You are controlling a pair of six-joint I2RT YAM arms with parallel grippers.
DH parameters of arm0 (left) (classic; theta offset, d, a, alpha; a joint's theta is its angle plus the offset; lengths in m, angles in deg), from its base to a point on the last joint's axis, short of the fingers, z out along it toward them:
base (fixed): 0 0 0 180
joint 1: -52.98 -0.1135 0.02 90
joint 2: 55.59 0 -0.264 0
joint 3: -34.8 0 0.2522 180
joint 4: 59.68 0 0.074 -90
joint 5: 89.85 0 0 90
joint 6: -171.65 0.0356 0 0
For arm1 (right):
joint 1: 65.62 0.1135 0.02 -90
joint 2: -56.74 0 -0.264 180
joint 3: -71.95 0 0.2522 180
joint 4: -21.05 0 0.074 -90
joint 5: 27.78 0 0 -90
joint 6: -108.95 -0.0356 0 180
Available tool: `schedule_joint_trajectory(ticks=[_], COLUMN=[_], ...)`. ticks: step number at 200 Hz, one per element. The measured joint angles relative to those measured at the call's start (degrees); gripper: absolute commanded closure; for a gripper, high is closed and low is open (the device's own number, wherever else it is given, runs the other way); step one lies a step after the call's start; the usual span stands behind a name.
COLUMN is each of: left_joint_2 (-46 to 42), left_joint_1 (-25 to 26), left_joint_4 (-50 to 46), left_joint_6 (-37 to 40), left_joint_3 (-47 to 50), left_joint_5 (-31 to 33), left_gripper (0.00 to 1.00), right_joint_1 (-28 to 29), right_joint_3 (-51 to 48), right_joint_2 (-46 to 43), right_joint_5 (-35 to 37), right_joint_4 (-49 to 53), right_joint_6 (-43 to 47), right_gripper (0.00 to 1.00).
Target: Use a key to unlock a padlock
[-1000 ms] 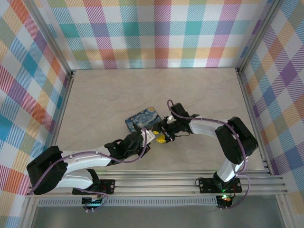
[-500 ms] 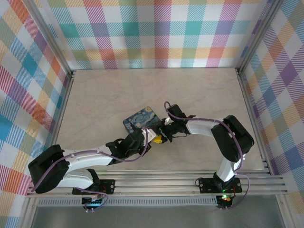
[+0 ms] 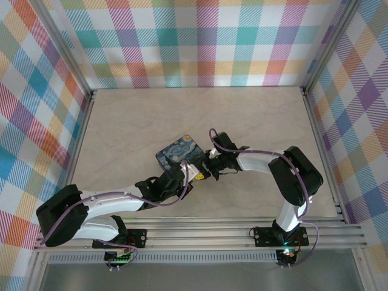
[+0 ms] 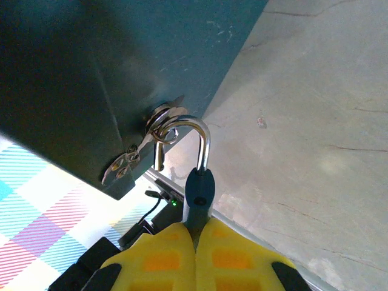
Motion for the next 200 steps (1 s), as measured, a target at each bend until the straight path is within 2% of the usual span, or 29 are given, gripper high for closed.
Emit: schedule_joint_trajectory(ticks=[15, 54, 85, 140, 200], left_joint_2=[0.0, -3.7, -11.2, -22.8, -20.9], left_joint_1=[0.0, 0.0, -1.3, -5.1, -6.8], left_joint_4=[-0.1, -1.9, -1.7, -6.9, -15.7], left_joint_6=[-0.5, -4.9, -12.4, -24.7, -34.5], left_joint_3=[0.0, 0.0, 0.7, 3.1, 2.8], left_joint_5=[0.0, 1.9, 4.3, 7.2, 8.2], left_gripper=[0.98, 0.69, 0.52, 0.47, 0.47], right_joint_1=[0.0, 0.0, -0.1, -0.1, -0.1], right_joint_3=[0.0, -0.1, -1.5, -2.6, -3.8], right_joint_2=[0.0, -0.2, -1.7, -3.6, -7.0], right_joint_5=[0.0, 2.1, 5.1, 8.6, 13.1], right_joint_4=[0.0, 0.2, 0.4, 1.9, 3.1], right_joint_6=[0.1, 2.1, 4.7, 10.6, 11.3], right_gripper=[1.00, 1.00, 1.00, 1.00, 1.00])
